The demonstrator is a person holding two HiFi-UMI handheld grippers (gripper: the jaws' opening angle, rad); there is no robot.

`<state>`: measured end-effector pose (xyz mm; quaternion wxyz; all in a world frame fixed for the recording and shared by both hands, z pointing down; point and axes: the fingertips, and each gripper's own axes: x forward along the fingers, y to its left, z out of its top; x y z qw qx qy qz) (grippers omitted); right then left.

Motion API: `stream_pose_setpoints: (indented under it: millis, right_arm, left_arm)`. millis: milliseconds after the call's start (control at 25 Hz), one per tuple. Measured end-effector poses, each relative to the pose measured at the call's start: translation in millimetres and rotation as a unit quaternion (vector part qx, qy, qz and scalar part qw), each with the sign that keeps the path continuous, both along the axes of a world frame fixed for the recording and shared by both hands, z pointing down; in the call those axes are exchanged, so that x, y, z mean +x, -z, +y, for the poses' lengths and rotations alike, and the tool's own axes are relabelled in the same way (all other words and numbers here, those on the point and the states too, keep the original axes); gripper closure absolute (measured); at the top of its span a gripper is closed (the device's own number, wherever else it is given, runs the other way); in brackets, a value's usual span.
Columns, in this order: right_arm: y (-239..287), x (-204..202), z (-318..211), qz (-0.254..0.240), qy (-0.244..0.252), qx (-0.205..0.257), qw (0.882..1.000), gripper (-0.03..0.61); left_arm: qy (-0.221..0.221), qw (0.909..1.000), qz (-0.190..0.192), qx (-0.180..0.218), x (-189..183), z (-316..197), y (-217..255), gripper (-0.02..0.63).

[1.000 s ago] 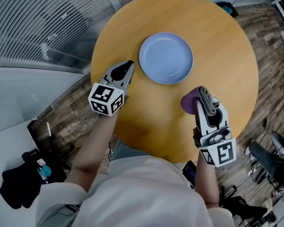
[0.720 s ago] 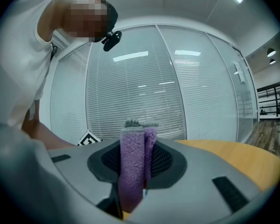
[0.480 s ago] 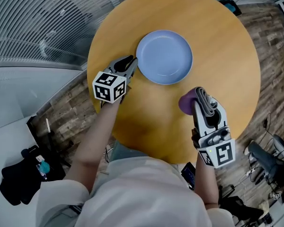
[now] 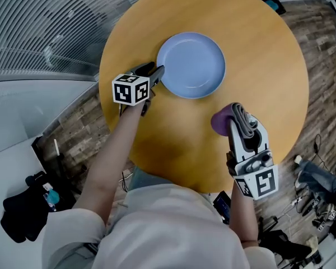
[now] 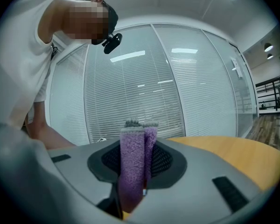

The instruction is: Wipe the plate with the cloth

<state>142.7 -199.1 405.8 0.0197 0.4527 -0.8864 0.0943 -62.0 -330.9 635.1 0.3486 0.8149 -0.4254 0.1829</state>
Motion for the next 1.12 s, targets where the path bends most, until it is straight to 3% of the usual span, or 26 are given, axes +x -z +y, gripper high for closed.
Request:
stream_pose_setpoints:
  millis: [200, 440, 720, 1000, 1120]
  right_arm:
    - [-2, 0, -1, -0.003, 0.001, -0.003, 1.000, 0.474]
    - [-3, 0, -2, -0.005, 0.002, -0.004, 1.000, 0.474]
    - [-5, 0, -1, -0.008, 0.005, -0.008, 1.000, 0.474]
    - [-8, -1, -1, -0.011, 0.009, -0.012, 1.000, 0.474]
    - [-7, -2, -1, -0.011, 0.010, -0.011, 1.000, 0.474]
  left_arm:
    - [0.008, 0.9995, 0.006, -0.031, 3, -5, -13, 0.451]
    - [-0.012, 0.9974, -0.027, -0.066, 13, -8, -23, 0.451]
    - [-0.001, 0.9962, -0.045, -0.074, 12, -11, -23, 0.457]
    - [0.006, 0.9957, -0.043, -0.082, 11, -20, -24, 0.528]
    - [0.020, 0.9965, -0.015, -0.079, 9, -26, -20, 0.543]
